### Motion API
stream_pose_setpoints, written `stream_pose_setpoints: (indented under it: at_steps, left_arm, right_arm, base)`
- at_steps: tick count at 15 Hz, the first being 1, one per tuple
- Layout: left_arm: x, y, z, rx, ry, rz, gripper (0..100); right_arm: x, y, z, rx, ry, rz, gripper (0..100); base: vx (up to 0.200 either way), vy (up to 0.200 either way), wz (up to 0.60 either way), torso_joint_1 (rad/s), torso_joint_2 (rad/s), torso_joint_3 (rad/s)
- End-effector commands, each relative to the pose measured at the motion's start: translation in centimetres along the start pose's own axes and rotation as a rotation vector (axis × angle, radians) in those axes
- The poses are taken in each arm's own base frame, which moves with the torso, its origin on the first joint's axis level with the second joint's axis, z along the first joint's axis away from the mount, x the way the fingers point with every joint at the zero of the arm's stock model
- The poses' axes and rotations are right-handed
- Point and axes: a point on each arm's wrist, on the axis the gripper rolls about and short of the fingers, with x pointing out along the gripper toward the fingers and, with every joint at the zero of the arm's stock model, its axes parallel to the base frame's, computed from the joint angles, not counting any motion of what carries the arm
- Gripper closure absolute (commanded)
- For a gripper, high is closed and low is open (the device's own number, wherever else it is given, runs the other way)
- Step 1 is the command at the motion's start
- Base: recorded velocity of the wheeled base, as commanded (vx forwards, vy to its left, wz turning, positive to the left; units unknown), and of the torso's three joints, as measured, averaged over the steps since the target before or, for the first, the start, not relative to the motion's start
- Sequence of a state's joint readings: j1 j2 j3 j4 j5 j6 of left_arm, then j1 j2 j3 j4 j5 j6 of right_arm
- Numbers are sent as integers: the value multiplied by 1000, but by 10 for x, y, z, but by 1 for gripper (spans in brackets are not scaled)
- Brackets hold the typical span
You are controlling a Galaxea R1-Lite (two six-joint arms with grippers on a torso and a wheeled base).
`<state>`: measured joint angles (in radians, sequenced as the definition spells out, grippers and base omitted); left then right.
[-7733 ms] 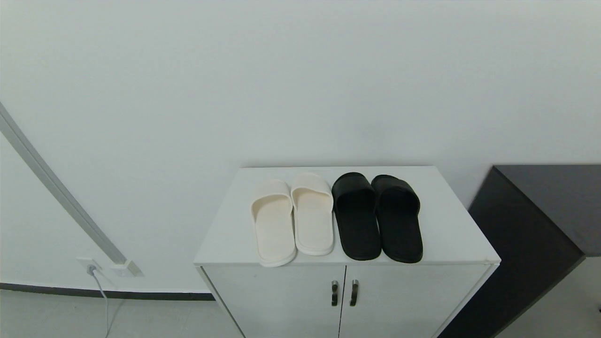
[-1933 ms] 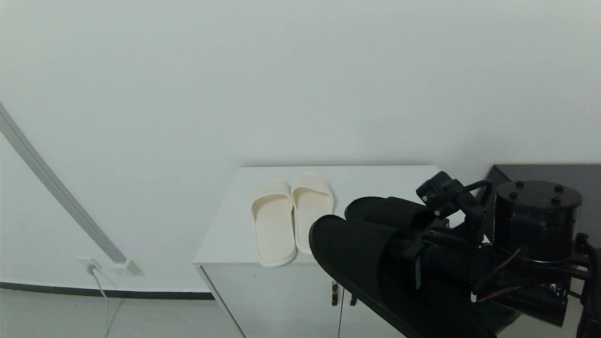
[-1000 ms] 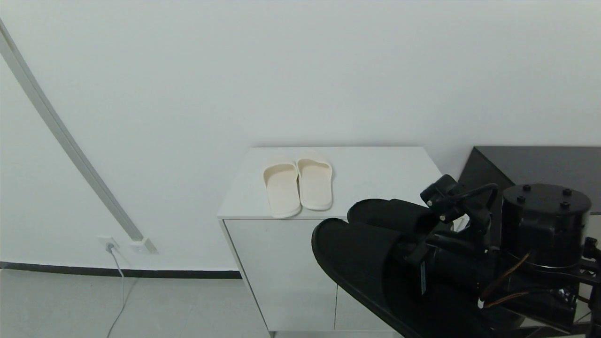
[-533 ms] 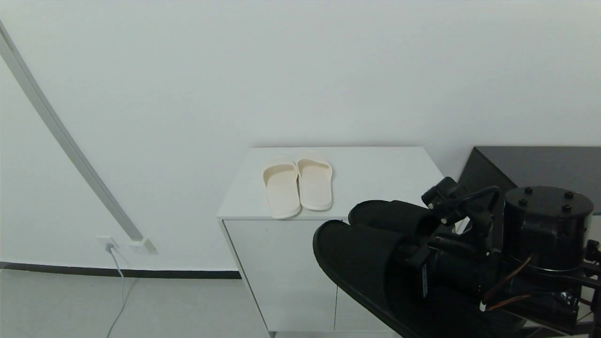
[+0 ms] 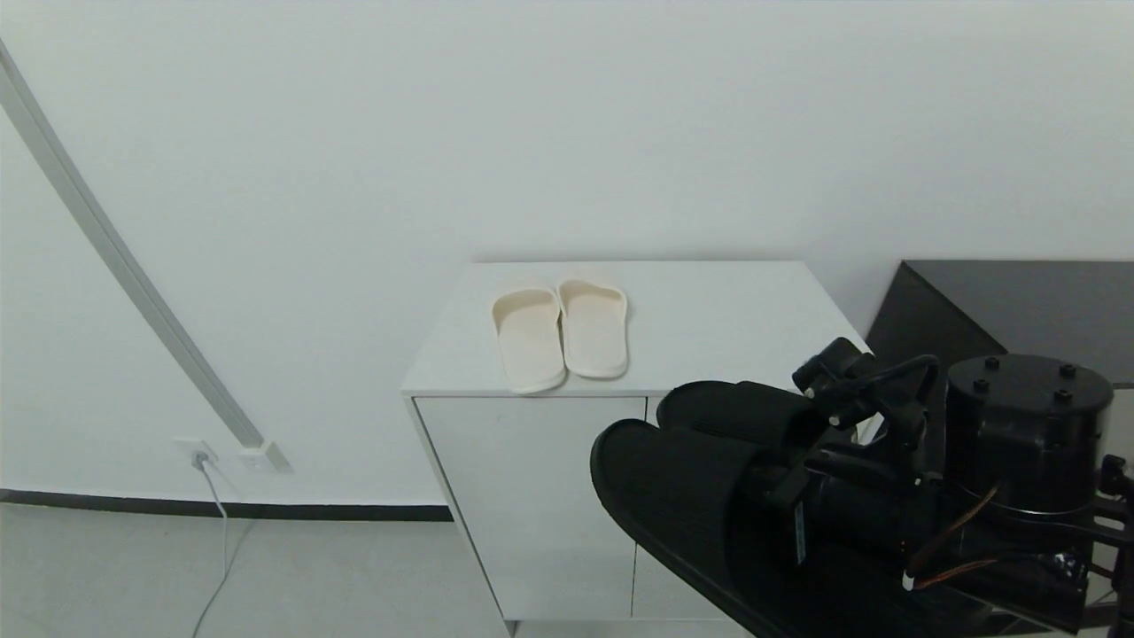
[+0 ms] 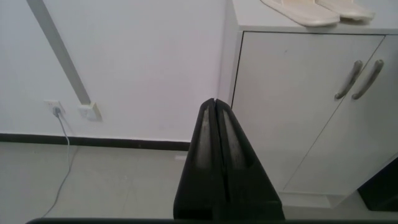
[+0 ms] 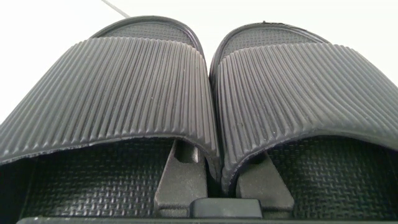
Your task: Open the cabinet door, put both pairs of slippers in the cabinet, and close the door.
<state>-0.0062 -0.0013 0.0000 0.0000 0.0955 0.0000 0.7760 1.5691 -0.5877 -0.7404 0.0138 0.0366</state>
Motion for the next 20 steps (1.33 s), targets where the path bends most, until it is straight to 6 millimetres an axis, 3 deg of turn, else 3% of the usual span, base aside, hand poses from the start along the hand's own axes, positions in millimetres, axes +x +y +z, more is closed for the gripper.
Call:
stream_pose_setpoints:
  at_steps: [1, 6, 7, 14, 20]
  left_arm:
    - [0, 0, 0, 0, 1, 1, 100]
    - [0, 0, 0, -3, 1, 0, 100]
    - [0, 0, 0, -4, 1, 0, 0]
    - [0, 0, 0, 3, 1, 0, 0]
    - [0, 0, 0, -1, 1, 1, 0]
  right_arm:
    - [1, 0, -1, 0, 3, 2, 100]
    - [-6, 0, -7, 0, 0, 0, 100]
    - [-6, 0, -8, 0, 3, 3, 100]
    - [-6, 1, -19, 3, 45, 17, 100]
    - [-6, 1, -17, 2, -4, 16, 100]
  base:
    - [0, 0, 0, -168, 393, 222]
    - [0, 0, 0, -214, 498, 287]
    - [0, 0, 0, -232, 549, 320]
    - [0, 0, 0, -209, 532, 324]
    - [0, 0, 0, -172, 491, 320]
